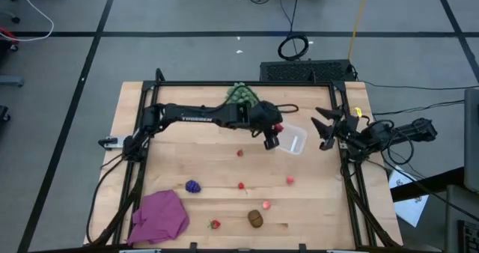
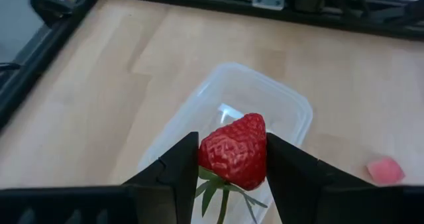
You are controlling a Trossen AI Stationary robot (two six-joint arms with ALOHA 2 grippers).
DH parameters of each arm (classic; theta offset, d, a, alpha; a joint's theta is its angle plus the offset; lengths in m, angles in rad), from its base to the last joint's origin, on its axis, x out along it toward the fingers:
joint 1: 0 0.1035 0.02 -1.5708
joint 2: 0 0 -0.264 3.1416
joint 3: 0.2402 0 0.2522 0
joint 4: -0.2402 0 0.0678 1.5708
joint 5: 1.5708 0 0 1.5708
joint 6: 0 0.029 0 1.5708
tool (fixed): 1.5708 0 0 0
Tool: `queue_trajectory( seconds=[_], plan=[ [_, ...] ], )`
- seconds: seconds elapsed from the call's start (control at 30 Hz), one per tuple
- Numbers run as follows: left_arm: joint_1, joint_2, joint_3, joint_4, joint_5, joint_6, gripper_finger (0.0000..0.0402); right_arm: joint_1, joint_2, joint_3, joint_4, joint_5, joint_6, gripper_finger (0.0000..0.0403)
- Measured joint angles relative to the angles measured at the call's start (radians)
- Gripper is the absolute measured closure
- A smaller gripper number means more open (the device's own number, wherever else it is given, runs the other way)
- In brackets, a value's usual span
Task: Pick and placing Produce into tupperware
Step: Put the red strawberry into the transparent bin
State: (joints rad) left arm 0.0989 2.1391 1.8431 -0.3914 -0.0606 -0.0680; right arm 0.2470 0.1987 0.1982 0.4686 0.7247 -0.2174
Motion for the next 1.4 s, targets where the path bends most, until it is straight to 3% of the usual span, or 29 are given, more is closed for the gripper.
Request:
queue_trajectory(
  seconds=[0.27,0.57,0.83,1.4],
  plan=[
    [0.002,0.002,-0.134,0.137,0.015,-0.037,0.0245,0.000,-0.005,0.000,0.036,0.065,-0.108,0.0211],
    [-0.014,0.078,-0.144,0.264,0.013,-0.047,0.0245,0.001,-0.002,0.000,0.046,0.064,-0.081,0.0211],
    [-0.012,0.117,-0.085,0.212,-0.005,-0.023,0.0245,0.001,0.013,0.000,0.043,0.070,-0.090,0.0211],
    [-0.009,0.119,-0.086,0.142,-0.045,0.003,0.0245,0.001,0.012,0.000,0.058,0.086,-0.098,0.0211]
  ],
)
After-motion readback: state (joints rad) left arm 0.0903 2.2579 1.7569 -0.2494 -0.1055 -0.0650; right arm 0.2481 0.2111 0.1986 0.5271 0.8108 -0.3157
